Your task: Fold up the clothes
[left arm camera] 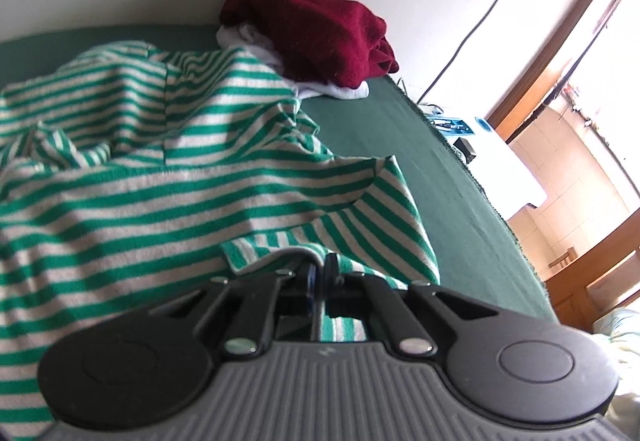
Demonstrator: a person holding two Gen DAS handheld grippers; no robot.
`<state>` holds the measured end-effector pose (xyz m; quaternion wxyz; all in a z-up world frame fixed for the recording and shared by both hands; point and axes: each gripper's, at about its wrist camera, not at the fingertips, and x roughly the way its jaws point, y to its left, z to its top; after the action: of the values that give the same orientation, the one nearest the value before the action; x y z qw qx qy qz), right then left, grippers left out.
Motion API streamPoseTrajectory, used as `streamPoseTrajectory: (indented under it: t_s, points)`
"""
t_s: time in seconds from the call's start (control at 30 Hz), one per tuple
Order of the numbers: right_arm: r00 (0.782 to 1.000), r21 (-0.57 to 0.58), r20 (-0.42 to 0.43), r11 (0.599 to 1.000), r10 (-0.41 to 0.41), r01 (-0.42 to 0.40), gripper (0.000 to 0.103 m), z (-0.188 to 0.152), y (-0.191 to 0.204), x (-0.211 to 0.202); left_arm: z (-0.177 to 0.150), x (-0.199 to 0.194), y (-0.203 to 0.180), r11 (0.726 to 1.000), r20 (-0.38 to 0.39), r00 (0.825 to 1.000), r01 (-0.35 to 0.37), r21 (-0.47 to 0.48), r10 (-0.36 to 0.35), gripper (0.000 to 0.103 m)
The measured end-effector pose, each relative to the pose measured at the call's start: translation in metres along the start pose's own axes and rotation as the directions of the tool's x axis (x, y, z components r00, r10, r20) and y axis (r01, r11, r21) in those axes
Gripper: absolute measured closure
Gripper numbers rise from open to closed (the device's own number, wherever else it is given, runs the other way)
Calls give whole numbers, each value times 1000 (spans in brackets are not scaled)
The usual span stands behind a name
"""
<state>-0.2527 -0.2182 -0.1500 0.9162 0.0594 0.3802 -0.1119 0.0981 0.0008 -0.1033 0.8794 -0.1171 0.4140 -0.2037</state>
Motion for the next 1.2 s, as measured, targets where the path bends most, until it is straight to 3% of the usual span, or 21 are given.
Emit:
streamPoseTrajectory:
  t_s: [0.07,0.2,0.33,0.5,0.6,0.7,0.73,0.8,0.83,0.9,1.1,1.2]
  points:
    - [1000,34,-20,999,-22,23,72,-12,-11,3,3,0,-3,1000,-2,1000,-7,6,7,103]
    - [996,43,-70,997,62,-59,64,-24,-34,22,9,-3,-10,1000,-3,1000,-17,6,17,103]
    - [982,-124,-111,978,156,-169,63,-27,-41,35,13,-3,-20,998,-14,998,-54,34,54,103]
    - [959,-325,-163,905,233,-275,62,-20,-43,51,13,-3,-30,993,-24,994,-104,51,105,103]
    - [934,-378,-200,856,295,-351,58,-11,-44,60,12,-7,-37,990,-20,991,-130,50,131,103]
    - [897,-438,-272,785,349,-438,56,-7,-39,67,11,-10,-44,987,-11,988,-152,51,152,103]
    - [889,-461,-287,762,357,-455,57,-6,-36,69,11,-11,-46,986,-8,987,-161,53,161,103]
    - [884,-507,-307,725,353,-466,74,-5,-32,70,9,-12,-50,982,-5,983,-181,59,181,103]
    - [884,-527,-313,710,348,-466,89,-5,-30,69,9,-13,-52,979,-4,981,-192,65,193,103]
    - [890,-553,-312,698,333,-455,90,-4,-31,62,9,-14,-53,976,-2,979,-205,69,206,103]
    - [914,-561,-267,722,305,-405,92,4,-31,12,21,-23,-53,974,22,977,-211,82,210,103]
    - [912,-554,-254,725,321,-410,93,8,-22,-14,29,-27,-51,973,35,977,-212,94,210,103]
